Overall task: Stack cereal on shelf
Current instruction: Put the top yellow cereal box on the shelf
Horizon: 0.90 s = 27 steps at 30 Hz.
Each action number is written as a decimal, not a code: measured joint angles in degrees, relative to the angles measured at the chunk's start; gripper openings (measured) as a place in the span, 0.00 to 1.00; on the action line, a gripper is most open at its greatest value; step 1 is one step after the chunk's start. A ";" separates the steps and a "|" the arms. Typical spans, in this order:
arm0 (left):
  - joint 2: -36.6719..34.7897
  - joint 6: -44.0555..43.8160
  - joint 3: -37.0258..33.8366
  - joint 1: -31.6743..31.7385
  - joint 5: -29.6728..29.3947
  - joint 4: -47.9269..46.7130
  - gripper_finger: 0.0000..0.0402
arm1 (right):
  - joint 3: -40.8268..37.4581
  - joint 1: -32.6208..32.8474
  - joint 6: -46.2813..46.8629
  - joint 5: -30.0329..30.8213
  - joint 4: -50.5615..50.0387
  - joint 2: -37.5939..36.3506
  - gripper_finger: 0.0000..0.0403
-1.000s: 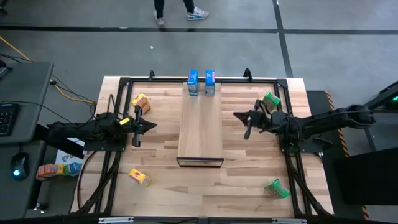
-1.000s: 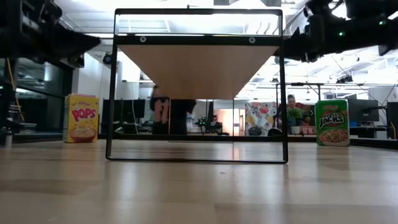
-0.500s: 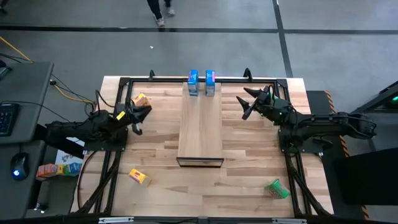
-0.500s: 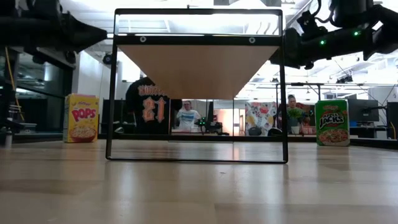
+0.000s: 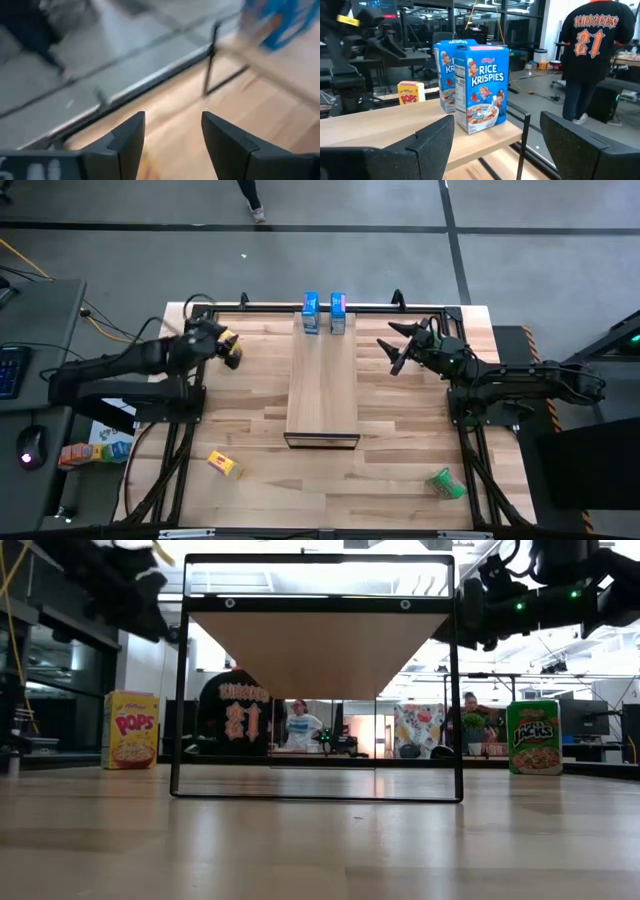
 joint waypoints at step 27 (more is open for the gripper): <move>26.85 9.40 11.97 31.76 26.17 -16.32 0.59 | 0.00 0.09 2.66 -0.67 -5.94 0.02 0.72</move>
